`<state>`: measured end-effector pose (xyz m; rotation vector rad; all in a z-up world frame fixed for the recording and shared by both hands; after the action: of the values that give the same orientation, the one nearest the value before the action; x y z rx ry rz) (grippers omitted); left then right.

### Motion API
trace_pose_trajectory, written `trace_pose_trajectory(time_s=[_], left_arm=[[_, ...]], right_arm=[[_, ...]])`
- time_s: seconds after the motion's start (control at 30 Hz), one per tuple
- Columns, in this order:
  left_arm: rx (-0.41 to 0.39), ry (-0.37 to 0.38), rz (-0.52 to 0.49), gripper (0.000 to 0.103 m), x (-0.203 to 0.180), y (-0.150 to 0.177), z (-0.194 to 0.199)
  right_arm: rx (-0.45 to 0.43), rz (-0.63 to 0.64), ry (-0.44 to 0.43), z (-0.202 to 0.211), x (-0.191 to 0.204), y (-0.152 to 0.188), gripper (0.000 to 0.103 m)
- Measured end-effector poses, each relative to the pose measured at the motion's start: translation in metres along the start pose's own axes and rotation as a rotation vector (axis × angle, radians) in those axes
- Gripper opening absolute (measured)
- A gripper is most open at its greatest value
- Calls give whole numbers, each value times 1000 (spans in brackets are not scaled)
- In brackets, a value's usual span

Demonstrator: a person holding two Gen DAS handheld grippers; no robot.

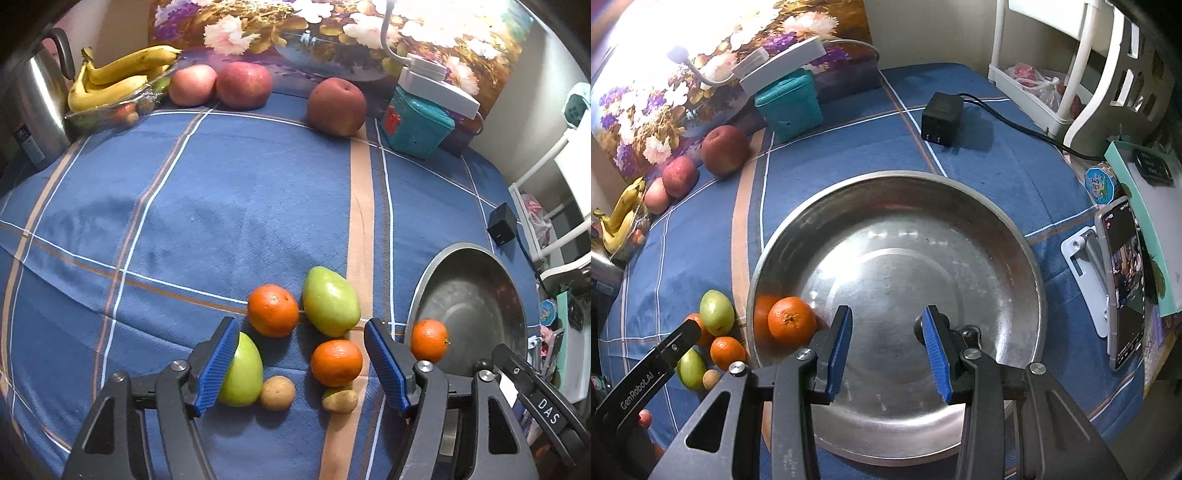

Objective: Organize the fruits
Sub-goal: 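Move both open tools back from the basin toward the fruit cluster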

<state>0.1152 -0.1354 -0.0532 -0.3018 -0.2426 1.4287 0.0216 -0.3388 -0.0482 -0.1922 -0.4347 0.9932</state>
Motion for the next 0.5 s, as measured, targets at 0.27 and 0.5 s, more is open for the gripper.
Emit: trace_pose_trajectory(time_s=[0.27,0.5], left_arm=[[-15,-82,-7,103,7,-1,-5],[-9,-114,6,103,16,1,-9]], right_arm=[[8,-2,17,-3,-2,-1,44],[17,33,62,-10,-6,0,71]])
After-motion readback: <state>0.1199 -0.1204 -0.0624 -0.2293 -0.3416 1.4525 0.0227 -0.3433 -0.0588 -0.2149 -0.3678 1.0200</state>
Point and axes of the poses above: each gripper's, at about its wrist camera, not at the fingertips, and z roughly against the way its jaws point, x to its left, y to its underside, the point moved 8 cm from there along -z, roughly the way its jaws point, and after that the axes turned 10 degrees about -y, right-handed, at the moved point
